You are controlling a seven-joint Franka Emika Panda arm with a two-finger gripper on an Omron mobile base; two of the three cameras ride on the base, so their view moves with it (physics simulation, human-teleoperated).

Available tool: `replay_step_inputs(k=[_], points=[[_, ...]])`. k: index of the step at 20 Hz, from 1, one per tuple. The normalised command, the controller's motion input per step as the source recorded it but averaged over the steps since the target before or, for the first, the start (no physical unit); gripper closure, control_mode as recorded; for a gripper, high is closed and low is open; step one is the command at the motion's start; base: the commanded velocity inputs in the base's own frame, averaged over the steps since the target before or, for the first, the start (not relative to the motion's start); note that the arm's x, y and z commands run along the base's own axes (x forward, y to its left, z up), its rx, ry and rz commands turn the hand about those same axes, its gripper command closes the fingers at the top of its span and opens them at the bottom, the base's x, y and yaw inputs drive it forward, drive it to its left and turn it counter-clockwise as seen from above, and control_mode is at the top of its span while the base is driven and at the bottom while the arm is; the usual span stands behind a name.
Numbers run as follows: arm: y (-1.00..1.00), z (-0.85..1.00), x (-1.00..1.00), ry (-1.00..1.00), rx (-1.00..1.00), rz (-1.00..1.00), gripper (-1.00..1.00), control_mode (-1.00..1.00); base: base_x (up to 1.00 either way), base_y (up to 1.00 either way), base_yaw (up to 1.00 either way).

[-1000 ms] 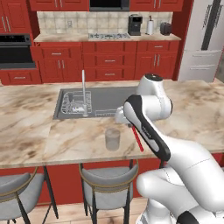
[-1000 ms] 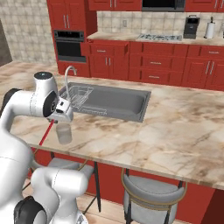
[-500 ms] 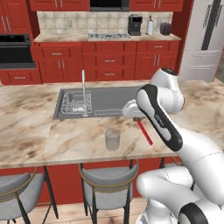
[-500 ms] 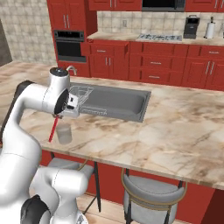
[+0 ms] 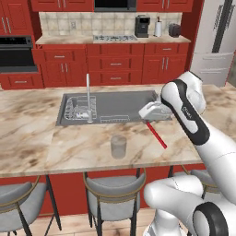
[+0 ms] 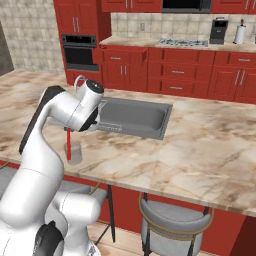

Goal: Take a straw from the drawer in front and place it inside the glass cup on the dining counter.

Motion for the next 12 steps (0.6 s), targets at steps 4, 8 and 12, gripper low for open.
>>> replay_step_inputs(k=[4, 8, 12], points=[[0.28, 0.01, 0.0, -0.08, 0.22, 0.13, 1.0, -1.0, 0.0, 0.0, 0.0], [0.21, 0.18, 0.13, -0.11, 0.2, 0.08, 1.0, -1.0, 0.0, 0.0, 0.0], [0.11, 0.27, 0.08, -0.11, 0.19, 0.03, 1.0, -1.0, 0.0, 0.0, 0.0]])
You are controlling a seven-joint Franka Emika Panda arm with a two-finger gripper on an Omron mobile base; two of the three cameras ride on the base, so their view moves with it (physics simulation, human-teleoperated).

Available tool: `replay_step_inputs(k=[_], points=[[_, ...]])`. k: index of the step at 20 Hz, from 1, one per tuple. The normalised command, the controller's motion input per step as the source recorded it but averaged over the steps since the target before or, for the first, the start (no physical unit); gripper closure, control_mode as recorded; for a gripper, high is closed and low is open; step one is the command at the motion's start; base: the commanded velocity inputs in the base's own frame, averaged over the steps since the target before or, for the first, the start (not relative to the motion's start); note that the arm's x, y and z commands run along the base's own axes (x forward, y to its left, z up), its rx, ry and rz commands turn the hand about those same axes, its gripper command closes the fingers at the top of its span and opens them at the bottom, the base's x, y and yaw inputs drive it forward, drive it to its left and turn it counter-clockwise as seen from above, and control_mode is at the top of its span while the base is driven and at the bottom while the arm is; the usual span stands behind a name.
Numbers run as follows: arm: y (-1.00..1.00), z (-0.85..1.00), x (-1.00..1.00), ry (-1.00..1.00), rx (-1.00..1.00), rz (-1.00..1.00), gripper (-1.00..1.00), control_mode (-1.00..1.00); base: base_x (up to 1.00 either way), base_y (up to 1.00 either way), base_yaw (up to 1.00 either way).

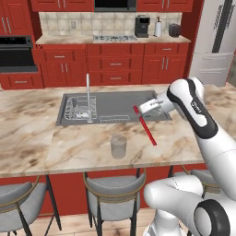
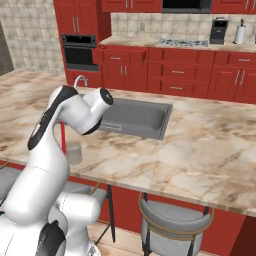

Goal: Take a straw from the drawer in front and place it inside the glass cup on the dining counter.

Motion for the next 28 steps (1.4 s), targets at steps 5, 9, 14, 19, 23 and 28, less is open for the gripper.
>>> replay_step_inputs(k=[5, 9, 14, 19, 23, 28], points=[[0.0, 0.33, 0.25, -0.1, 0.13, 0.0, 1.0, -1.0, 0.0, 0.0, 0.0], [0.04, 0.05, 0.21, -0.04, 0.08, 0.01, 1.0, -1.0, 0.0, 0.0, 0.0], [0.2, 0.0, 0.16, -0.05, 0.01, 0.01, 1.0, -1.0, 0.0, 0.0, 0.0], [0.16, 0.0, 0.17, -0.03, 0.01, 0.0, 1.0, -1.0, 0.0, 0.0, 0.0], [0.02, 0.0, 0.02, 0.0, 0.04, 0.0, 1.0, -1.0, 0.0, 0.0, 0.0], [0.0, -0.05, 0.0, 0.0, 0.14, 0.01, 1.0, -1.0, 0.0, 0.0, 0.0]])
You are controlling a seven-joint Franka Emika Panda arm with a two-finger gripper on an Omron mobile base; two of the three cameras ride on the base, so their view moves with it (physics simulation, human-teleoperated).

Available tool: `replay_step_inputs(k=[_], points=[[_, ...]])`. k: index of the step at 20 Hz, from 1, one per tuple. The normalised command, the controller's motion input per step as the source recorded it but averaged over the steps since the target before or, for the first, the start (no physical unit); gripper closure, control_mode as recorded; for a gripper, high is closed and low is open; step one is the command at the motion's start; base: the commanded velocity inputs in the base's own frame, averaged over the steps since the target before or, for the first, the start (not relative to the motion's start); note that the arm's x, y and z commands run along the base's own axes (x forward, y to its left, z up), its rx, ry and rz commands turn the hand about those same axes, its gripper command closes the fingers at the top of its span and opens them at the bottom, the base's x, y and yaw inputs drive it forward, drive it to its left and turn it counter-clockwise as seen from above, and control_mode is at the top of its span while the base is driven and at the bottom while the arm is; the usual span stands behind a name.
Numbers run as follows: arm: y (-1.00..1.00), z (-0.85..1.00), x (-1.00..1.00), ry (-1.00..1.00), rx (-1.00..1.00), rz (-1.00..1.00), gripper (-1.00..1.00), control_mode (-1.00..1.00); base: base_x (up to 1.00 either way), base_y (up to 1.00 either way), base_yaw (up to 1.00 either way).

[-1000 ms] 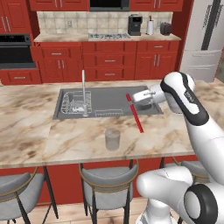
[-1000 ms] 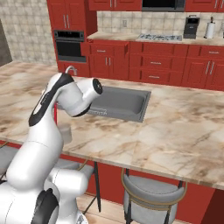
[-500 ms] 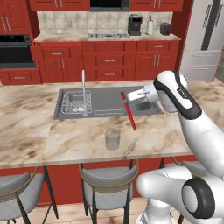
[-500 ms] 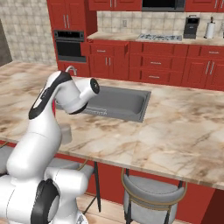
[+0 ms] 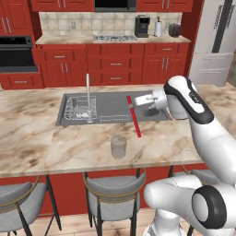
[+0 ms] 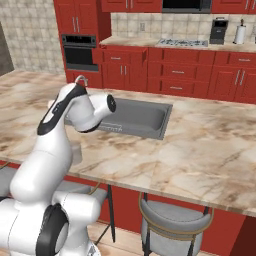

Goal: Take a straw from the drawer in front and place it inside the glass cup on the dining counter.

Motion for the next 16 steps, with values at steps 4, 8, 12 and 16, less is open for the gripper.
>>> replay_step_inputs(k=[4, 8, 12, 16], points=[[0.06, -0.06, 0.02, -0.02, 0.16, 0.03, 1.0, -1.0, 0.0, 0.0, 0.0], [0.06, -0.14, 0.27, -0.17, 0.06, 0.05, 1.0, -1.0, 0.0, 0.0, 0.0], [0.04, -0.14, 0.38, -0.27, 0.0, 0.07, 1.0, -1.0, 0.0, 0.0, 0.0], [0.02, -0.13, 0.21, -0.24, 0.0, 0.05, 1.0, -1.0, 0.0, 0.0, 0.0]])
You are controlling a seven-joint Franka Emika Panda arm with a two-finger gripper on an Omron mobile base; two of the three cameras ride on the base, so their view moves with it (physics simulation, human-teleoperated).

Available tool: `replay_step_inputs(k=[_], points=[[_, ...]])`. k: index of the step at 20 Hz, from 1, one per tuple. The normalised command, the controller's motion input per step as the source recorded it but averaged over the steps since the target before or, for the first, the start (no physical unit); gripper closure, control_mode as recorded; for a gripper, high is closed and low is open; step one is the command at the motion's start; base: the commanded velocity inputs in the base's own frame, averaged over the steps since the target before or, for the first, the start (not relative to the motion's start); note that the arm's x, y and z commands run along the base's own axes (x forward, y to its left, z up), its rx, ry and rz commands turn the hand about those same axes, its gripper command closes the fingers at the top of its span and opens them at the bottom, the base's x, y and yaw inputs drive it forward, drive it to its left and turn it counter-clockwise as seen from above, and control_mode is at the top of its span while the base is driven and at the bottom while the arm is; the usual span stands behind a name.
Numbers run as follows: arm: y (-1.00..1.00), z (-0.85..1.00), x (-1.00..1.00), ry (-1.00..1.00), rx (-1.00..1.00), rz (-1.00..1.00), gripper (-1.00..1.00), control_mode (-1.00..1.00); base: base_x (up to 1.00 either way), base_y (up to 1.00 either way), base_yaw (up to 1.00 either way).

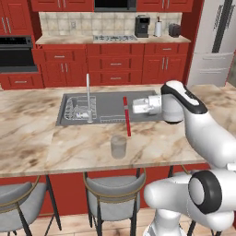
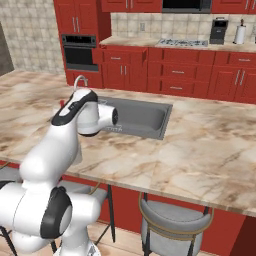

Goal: Take a straw from the drawer in front and place it inside the glass cup on the dining counter.

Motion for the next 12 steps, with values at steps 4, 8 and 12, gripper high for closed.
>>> replay_step_inputs(k=[4, 8, 12], points=[[0.05, -0.08, 0.04, -0.16, 0.0, 0.05, 1.0, -1.0, 0.0, 0.0, 0.0], [0.03, -0.09, 0.0, -0.07, 0.0, 0.04, 1.0, -1.0, 0.0, 0.0, 0.0], [0.06, -0.03, 0.0, -0.01, 0.0, 0.04, 1.0, -1.0, 0.0, 0.0, 0.0]])
